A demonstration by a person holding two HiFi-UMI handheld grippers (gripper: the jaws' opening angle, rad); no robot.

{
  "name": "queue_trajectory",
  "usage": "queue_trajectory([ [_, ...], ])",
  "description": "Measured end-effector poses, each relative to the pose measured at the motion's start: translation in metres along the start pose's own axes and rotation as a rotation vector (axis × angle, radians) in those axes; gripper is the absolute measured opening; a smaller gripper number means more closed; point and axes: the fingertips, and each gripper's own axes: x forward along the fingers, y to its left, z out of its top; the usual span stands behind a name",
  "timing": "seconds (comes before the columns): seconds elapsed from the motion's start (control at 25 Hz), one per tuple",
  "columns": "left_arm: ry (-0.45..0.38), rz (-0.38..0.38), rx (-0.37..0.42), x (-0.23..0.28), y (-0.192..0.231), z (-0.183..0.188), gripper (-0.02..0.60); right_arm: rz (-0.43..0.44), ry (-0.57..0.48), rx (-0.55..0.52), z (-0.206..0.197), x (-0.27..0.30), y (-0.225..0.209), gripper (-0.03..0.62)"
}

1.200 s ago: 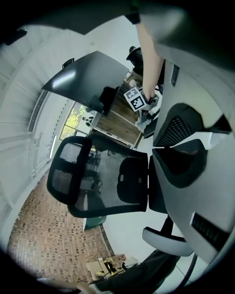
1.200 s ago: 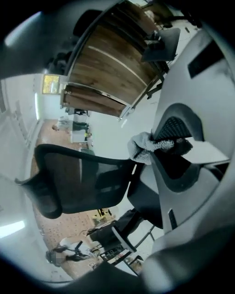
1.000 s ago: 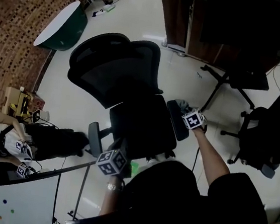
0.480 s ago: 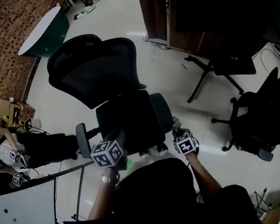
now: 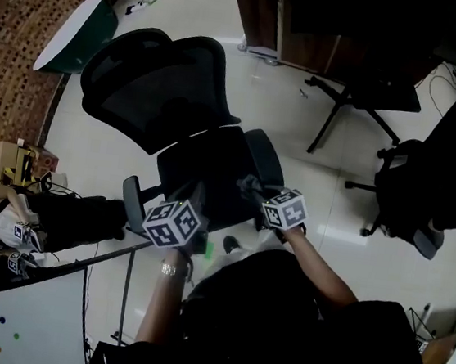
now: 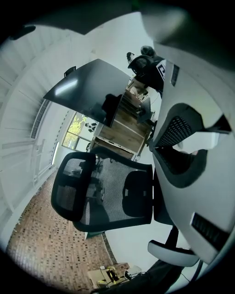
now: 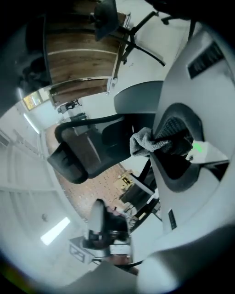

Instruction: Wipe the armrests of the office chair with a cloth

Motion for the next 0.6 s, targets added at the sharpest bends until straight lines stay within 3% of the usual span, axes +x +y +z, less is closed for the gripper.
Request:
queue_trajectory([
  [0.2,-0.04,-0.03,0.07,-0.032,0.005,0.002,0.018,0.049,-0.137,0.025,0.053,-0.008,0.065,0.043],
  [0.32,-0.057,0.005,0.067,-0.065,0.028,-0.008,0.018,0.03,-0.215,0.055,0.067,-0.006,0.109,0.043],
  [0.48,-0.018,0.082,0.05,-0.095,0.065,-0.049,0.018,-0.011,-0.303,0.103,0.059,0.0,0.167,0.043],
  [0.6,0.026,0.089,0.044,-0.107,0.082,-0.074,0.018,-0.056,-0.23,0.015,0.027,0.009,0.203,0.043],
])
